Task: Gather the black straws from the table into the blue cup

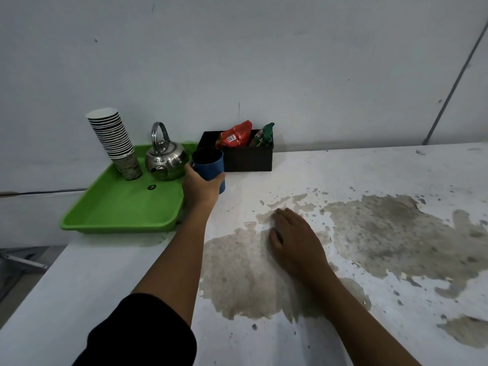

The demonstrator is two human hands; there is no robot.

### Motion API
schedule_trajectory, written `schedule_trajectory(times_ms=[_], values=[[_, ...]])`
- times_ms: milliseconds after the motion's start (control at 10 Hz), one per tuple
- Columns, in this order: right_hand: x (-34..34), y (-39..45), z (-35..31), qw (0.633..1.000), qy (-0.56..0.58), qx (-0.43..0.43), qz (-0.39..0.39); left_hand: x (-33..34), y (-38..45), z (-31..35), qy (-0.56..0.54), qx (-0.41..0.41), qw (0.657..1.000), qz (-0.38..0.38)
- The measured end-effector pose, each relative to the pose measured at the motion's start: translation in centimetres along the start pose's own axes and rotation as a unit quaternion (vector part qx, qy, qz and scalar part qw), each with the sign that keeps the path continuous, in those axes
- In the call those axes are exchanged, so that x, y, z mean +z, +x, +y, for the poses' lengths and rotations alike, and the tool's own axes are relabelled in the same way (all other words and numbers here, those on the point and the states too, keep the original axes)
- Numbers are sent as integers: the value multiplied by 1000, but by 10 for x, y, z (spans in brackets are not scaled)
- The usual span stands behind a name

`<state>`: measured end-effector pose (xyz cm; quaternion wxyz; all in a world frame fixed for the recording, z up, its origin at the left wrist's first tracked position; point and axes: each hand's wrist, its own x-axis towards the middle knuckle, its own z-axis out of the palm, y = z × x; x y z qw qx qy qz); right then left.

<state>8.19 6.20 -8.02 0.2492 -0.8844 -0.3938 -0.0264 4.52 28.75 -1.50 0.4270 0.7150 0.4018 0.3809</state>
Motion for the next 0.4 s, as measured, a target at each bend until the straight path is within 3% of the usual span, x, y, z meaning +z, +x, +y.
schedule_trajectory(times_ms=[100,200,400], values=[[-2,0,-1,1000,-5,2,-4,-3,-18,0,9,1,1000,18],[-4,0,-3,1000,-13,7,-13,-4,-49,-4,69,52,995,53],[-18,0,-11,996,-45,9,-81,-9,-104,-3,271,124,954,7]])
